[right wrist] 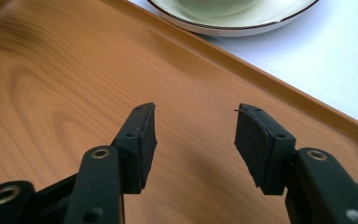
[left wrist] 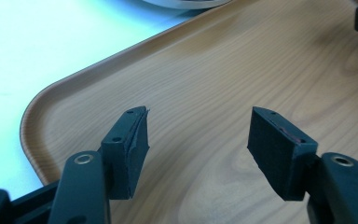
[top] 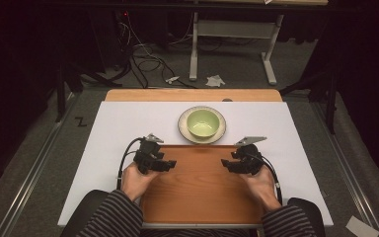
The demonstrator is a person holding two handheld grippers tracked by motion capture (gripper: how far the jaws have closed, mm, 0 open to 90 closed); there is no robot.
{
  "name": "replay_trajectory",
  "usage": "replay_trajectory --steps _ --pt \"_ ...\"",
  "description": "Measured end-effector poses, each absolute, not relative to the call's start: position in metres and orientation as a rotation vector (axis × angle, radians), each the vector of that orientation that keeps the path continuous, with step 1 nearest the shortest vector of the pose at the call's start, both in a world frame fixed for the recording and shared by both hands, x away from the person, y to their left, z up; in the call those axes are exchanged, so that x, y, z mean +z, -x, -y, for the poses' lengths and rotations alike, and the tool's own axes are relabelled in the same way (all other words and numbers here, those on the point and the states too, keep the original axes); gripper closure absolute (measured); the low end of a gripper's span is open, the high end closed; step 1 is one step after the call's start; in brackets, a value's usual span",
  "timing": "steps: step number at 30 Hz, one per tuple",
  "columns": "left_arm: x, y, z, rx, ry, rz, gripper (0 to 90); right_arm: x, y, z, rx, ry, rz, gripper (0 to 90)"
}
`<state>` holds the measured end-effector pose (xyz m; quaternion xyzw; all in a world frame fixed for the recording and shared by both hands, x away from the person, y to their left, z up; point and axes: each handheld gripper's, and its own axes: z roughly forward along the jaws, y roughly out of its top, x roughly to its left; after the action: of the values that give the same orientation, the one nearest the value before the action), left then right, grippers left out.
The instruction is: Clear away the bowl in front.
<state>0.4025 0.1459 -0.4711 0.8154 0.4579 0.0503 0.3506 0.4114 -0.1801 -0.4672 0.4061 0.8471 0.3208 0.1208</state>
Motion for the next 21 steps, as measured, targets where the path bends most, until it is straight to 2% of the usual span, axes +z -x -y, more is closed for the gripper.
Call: replay_trajectory --steps 11,21 --pt "-0.4702 -0.4019 -0.1461 0.129 -2.104 -1.184 37.3 -0.4687 -0.4126 0.1809 0.933 -1.181 -2.47 46.7" --pt "-0.4694 -0.4009 -0.1457 0.13 -2.101 -1.175 37.1 -0.4685 -0.4178 0.1883 0.989 -1.206 -2.496 39.4"
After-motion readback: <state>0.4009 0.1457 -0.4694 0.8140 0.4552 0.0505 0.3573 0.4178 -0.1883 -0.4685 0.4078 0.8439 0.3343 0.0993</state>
